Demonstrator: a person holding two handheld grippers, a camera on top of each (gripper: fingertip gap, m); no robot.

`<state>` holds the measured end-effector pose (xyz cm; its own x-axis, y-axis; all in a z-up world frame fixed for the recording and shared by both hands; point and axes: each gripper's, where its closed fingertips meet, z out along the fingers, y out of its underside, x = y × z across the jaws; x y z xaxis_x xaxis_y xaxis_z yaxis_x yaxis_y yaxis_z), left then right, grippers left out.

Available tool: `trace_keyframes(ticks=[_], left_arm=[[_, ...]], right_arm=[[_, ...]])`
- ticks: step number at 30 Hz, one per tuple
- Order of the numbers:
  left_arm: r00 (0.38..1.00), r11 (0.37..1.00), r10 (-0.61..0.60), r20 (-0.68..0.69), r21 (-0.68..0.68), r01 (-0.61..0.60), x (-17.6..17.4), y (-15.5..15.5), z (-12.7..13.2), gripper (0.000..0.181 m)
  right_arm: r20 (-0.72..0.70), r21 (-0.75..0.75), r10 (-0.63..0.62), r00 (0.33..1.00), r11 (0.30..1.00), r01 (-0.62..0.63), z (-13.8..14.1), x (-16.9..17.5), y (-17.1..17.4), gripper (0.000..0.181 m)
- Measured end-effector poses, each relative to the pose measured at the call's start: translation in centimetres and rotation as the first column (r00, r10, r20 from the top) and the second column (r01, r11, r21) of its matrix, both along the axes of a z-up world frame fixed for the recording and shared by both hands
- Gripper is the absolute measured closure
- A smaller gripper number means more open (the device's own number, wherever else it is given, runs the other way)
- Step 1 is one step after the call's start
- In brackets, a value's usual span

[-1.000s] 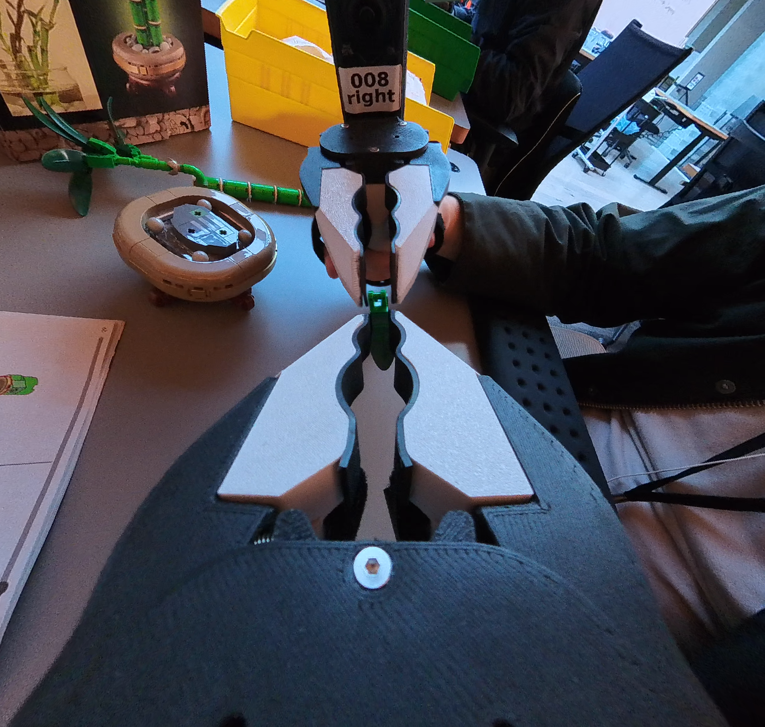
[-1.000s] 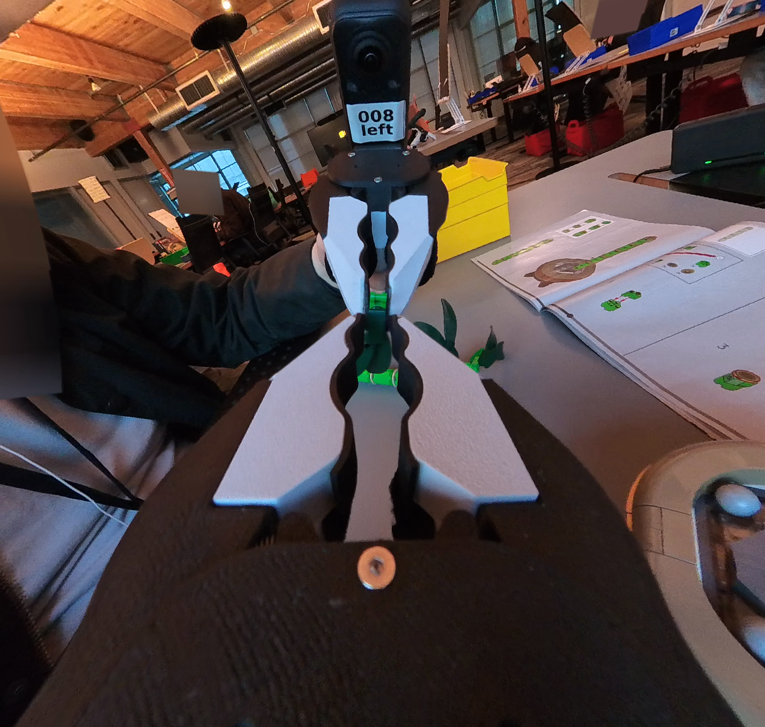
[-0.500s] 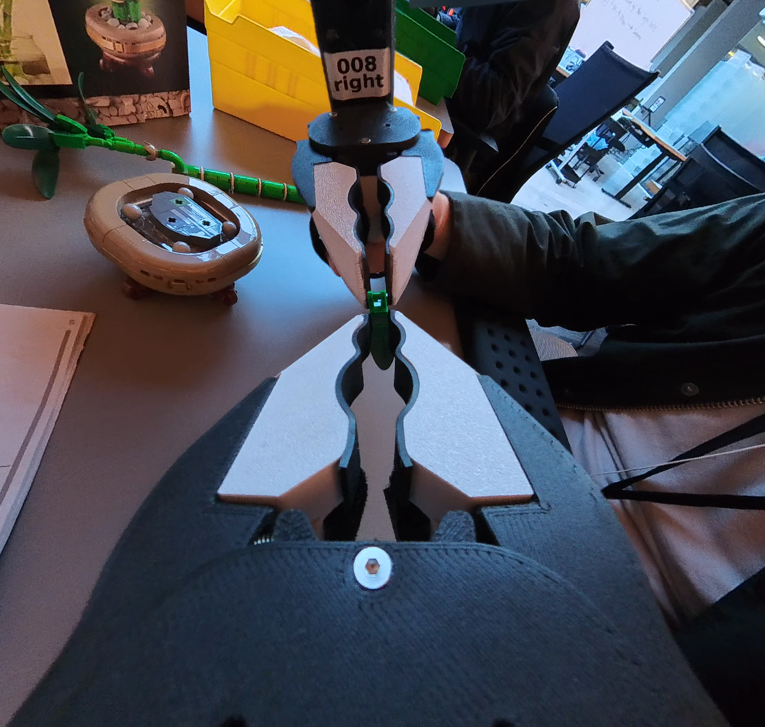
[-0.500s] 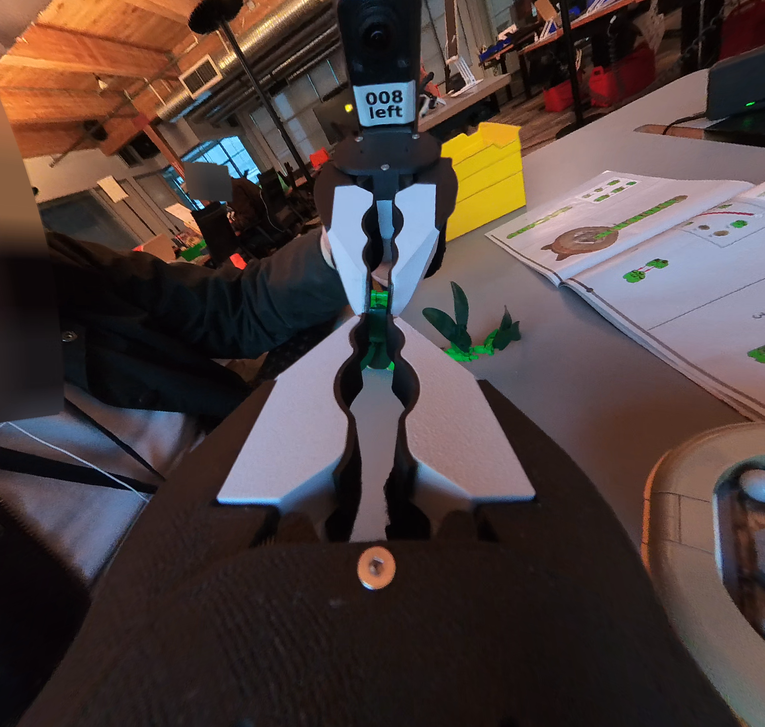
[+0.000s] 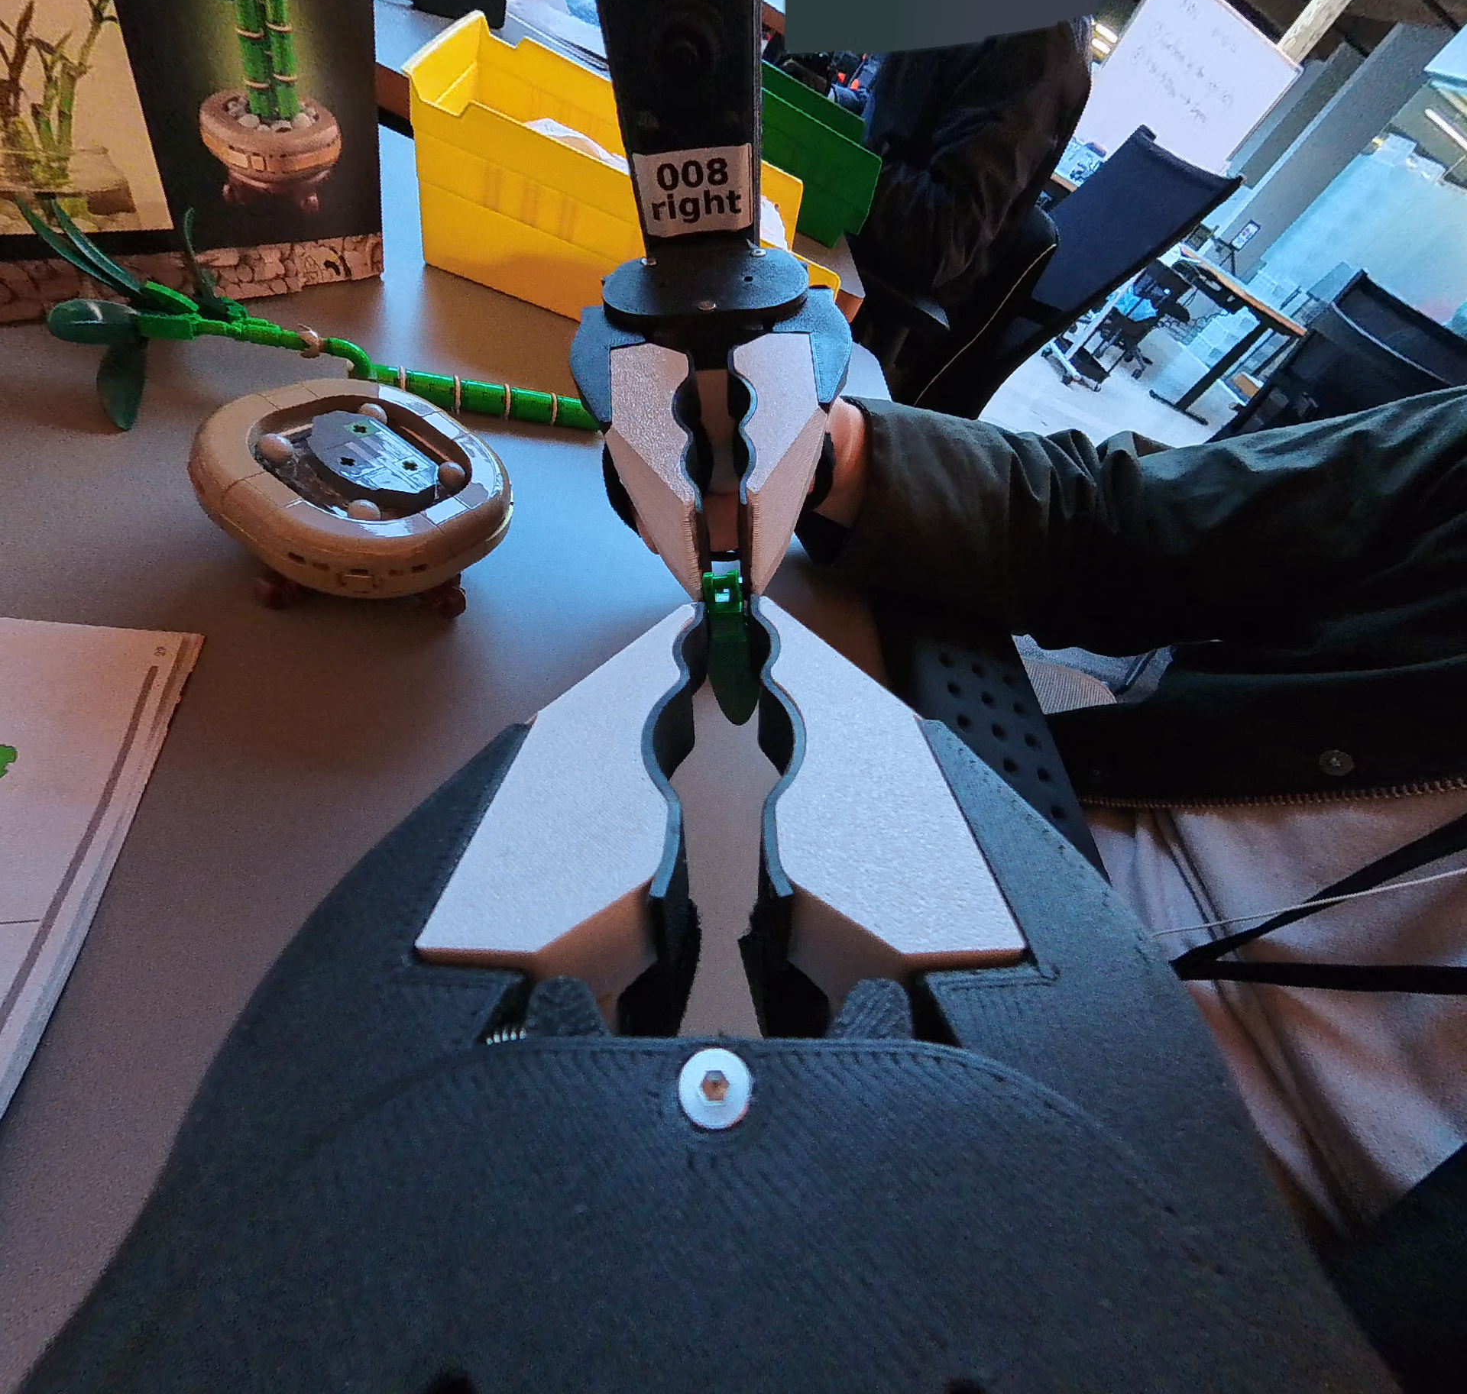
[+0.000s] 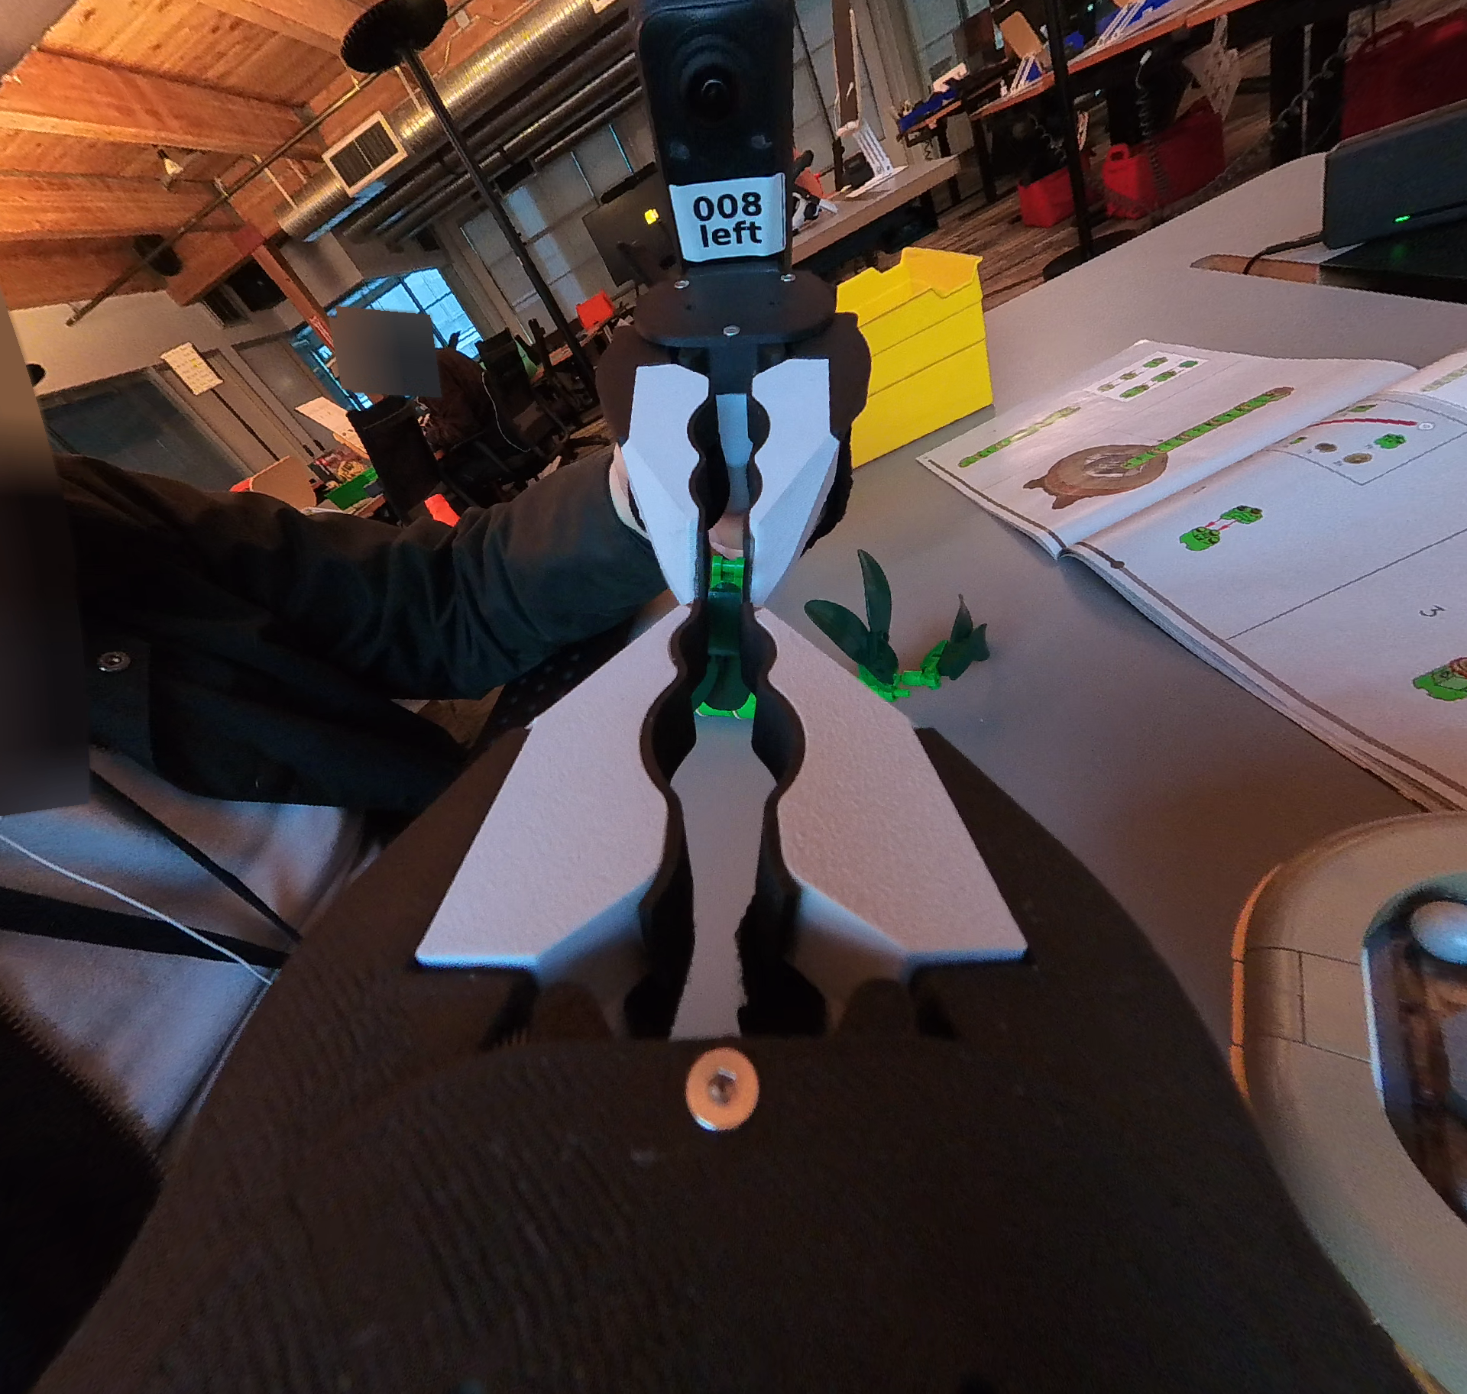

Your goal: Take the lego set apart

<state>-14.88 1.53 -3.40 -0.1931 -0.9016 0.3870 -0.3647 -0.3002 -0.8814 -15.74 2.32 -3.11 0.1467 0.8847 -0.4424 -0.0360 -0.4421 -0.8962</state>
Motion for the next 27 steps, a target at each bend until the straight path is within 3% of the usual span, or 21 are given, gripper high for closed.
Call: trace_keyframes(ticks=[27], left_arm=[[0.999,0.995,-0.004,-0.053,0.096,0.009,0.0,-0.19,0.36,0.175]], right_arm=[[0.056,0.056,-0.004,0.998,0.998,0.001,0.51,0.07,-0.33,0.176]])
